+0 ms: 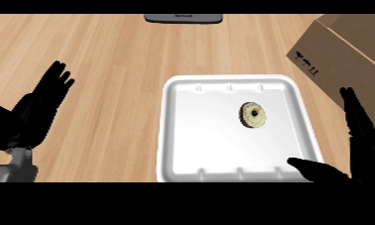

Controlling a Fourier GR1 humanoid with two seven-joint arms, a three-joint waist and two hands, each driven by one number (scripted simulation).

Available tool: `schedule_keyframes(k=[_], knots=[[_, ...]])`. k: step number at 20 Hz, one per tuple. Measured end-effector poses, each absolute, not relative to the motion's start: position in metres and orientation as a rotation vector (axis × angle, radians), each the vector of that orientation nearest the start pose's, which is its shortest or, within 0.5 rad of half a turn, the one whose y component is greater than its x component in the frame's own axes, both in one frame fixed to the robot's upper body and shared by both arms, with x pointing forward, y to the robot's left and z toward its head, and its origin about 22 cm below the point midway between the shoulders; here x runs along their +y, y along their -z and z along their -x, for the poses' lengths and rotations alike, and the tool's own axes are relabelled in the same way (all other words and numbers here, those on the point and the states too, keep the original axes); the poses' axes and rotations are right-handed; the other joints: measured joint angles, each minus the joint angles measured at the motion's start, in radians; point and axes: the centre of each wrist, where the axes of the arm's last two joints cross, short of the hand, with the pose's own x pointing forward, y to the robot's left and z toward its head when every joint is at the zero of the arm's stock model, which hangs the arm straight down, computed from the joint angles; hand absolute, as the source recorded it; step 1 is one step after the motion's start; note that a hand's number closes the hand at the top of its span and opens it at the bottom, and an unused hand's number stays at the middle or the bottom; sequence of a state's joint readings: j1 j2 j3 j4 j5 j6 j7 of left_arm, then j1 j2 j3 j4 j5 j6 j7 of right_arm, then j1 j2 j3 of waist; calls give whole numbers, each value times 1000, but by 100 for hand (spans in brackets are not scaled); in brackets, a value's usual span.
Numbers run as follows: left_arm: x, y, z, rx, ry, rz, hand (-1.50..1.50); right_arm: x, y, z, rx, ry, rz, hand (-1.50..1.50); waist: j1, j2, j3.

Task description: Pick the cupcake from the tray and place it in the cardboard box

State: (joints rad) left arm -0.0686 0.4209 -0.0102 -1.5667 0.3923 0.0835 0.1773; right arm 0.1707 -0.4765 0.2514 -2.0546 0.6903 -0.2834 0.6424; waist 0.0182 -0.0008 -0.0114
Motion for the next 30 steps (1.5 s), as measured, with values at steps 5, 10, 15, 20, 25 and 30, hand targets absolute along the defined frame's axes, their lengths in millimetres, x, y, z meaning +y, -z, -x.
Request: schedule_keyframes(k=[5, 10, 15, 20, 25, 30], knots=[[310, -51, -257, -1450, -11, -36, 0, -226, -118, -193, -1108, -566, 974, -150, 19, 3, 2], [309, -52, -256, -1447, -18, -31, 0, -197, -136, -215, -1034, -605, 896, -150, 18, 4, 6], [311, -53, -254, -1445, -23, -39, 0, -173, -142, -235, -1014, -612, 824, -150, 7, 2, 8], [312, -47, -247, -1448, -34, -48, 0, -166, -142, -246, -972, -627, 781, -150, -2, 0, 9], [319, -50, -248, -1448, -45, -46, 0, -160, -138, -256, -940, -642, 765, -150, -9, 0, 9], [318, -55, -249, -1446, -46, -57, 0, -154, -138, -261, -948, -653, 766, -150, -13, -1, 10]])
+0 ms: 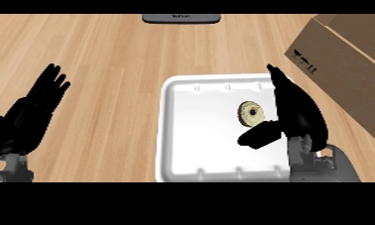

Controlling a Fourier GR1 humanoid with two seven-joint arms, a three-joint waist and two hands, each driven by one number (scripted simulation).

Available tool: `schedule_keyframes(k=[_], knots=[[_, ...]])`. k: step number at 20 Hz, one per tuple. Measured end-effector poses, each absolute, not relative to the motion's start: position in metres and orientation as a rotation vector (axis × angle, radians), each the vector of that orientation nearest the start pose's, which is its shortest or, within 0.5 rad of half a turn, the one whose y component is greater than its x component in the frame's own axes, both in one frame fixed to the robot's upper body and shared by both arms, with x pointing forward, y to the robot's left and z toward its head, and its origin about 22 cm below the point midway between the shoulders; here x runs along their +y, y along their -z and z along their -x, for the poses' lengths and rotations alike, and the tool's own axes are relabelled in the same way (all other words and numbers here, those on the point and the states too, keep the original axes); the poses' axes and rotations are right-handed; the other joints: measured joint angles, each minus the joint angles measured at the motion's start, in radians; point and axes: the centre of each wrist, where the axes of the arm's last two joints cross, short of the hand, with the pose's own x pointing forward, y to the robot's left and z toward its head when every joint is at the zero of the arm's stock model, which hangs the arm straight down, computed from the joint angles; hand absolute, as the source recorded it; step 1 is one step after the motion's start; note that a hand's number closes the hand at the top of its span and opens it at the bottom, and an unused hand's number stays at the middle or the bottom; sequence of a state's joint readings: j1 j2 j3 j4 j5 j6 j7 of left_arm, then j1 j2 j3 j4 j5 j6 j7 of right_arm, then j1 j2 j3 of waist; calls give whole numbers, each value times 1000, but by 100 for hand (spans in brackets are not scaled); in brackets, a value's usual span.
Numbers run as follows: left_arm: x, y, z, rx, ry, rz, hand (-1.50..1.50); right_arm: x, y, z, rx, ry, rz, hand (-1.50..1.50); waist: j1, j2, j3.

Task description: Pick the cupcake from the tray and place it in the cardboard box

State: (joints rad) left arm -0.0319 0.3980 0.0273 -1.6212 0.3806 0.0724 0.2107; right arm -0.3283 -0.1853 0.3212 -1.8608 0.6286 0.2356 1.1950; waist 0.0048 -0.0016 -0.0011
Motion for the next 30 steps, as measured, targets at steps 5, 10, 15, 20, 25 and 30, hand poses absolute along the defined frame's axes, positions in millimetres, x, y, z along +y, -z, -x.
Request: schedule_keyframes(k=[5, 10, 15, 20, 25, 30], knots=[[323, -52, -248, -1448, -43, -56, 0, -146, -139, -270, -964, -674, 787, -150, 0, 0, 0], [322, -51, -248, -1443, -50, -62, 0, -144, -134, -271, -947, -704, 805, -150, -3, 0, 0], [321, -53, -246, -1443, -45, -60, 0, -137, -121, -277, -899, -725, 814, -150, -1, 1, 0], [321, -53, -249, -1439, -46, -50, 0, -132, -118, -286, -873, -729, 810, -150, -1, 1, 0], [322, -51, -245, -1439, -50, -50, 0, -135, -107, -289, -822, -735, 821, -150, -2, 0, 0], [320, -54, -245, -1441, -49, -51, 0, -135, -104, -292, -793, -736, 823, -150, -2, 0, 1]])
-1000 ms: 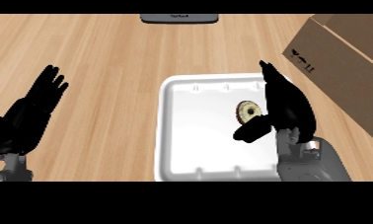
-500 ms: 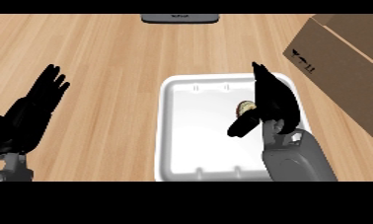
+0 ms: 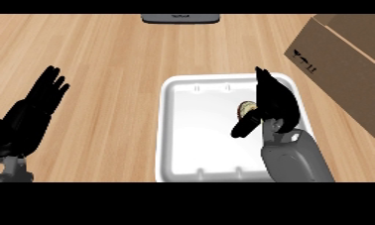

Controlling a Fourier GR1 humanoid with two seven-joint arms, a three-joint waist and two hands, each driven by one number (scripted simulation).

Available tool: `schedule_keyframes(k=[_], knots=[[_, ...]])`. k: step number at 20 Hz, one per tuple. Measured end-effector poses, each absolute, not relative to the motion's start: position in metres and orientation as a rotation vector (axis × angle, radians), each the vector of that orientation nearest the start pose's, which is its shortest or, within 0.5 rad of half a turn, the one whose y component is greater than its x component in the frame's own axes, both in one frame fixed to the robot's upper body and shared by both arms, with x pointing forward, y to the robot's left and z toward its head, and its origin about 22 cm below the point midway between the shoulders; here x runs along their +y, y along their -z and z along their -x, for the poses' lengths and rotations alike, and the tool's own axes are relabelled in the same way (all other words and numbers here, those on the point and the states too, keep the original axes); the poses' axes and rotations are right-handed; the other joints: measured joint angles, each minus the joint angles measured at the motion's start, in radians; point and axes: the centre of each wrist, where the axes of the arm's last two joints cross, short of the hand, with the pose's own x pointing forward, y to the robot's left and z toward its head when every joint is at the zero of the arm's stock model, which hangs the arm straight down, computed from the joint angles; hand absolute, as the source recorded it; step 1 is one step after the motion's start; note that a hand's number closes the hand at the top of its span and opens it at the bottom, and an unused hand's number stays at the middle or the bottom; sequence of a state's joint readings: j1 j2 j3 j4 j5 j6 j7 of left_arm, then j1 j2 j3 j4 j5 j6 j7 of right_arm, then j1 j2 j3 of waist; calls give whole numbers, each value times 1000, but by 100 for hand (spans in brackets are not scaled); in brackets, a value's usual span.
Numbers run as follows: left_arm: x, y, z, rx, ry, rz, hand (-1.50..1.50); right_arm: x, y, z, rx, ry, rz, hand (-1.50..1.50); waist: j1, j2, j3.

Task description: Pick the cupcake from the tray and place it in the cardboard box

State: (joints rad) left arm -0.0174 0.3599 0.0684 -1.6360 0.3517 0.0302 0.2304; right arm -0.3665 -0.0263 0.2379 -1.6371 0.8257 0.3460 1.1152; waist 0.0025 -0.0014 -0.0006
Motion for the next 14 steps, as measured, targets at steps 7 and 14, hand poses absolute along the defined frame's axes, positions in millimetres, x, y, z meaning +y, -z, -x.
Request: schedule_keyframes(k=[7, 14], knots=[[313, -55, -247, -1444, -48, -53, 0, -132, -92, -298, -746, -770, 806, -150, 1, 1, 0], [318, -60, -248, -1442, -41, -47, 0, -137, -80, -299, -706, -775, 792, -150, 0, 1, 0]])
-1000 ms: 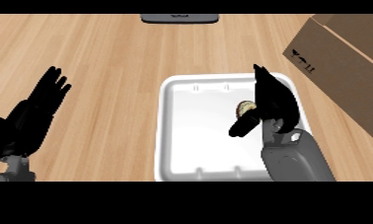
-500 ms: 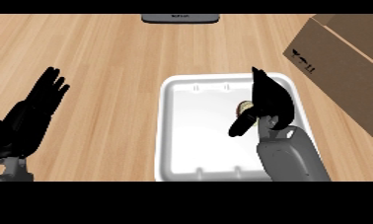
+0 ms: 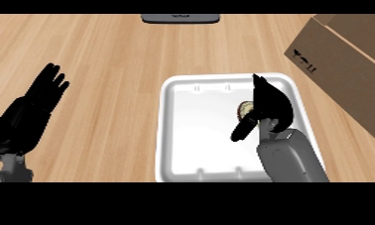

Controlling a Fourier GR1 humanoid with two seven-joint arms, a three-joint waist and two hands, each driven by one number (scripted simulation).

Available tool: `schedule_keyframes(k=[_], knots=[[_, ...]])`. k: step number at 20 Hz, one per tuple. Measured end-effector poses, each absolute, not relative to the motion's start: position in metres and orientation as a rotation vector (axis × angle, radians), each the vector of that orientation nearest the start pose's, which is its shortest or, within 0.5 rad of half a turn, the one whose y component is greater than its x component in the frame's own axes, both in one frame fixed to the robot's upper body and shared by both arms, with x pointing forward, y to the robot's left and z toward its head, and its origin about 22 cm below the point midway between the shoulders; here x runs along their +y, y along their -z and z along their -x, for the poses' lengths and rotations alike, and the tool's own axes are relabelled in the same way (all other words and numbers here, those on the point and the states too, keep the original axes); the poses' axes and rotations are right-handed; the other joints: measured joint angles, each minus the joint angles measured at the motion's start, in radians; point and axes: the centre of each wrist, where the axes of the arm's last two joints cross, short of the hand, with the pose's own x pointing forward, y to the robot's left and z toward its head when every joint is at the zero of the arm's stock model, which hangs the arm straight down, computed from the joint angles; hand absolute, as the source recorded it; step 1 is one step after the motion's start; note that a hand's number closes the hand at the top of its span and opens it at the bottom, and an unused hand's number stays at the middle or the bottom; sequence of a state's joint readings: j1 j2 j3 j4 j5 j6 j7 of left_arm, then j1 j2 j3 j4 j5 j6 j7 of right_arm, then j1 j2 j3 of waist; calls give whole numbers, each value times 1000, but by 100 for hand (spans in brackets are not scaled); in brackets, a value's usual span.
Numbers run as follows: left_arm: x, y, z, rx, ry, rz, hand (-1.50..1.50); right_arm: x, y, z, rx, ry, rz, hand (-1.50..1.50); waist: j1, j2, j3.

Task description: Pick the cupcake from the tray and place it in the cardboard box

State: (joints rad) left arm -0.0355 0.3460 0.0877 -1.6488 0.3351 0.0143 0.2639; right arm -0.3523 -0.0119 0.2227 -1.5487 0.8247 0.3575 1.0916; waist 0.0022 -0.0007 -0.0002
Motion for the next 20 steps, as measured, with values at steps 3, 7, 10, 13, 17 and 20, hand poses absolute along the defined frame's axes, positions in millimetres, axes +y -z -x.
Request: schedule_keyframes(k=[3, 7, 10, 13, 17, 20], knots=[[318, -59, -247, -1443, -44, -46, 0, -136, -76, -305, -689, -778, 794, -150, 2, 0, 0], [318, -57, -246, -1443, -41, -52, 0, -140, -61, -303, -657, -780, 802, -150, 1, 1, 0], [317, -55, -244, -1442, -47, -53, 0, -138, -61, -303, -670, -775, 818, 150, 1, 0, 0], [319, -48, -244, -1438, -46, -52, 0, -133, -63, -300, -706, -793, 837, 150, 0, 0, 0], [319, -53, -244, -1443, -46, -59, 0, -138, -61, -304, -723, -805, 857, 150, 1, 0, 0], [316, -54, -249, -1444, -52, -58, 0, -135, -62, -305, -736, -811, 868, 150, 0, 0, 0]])
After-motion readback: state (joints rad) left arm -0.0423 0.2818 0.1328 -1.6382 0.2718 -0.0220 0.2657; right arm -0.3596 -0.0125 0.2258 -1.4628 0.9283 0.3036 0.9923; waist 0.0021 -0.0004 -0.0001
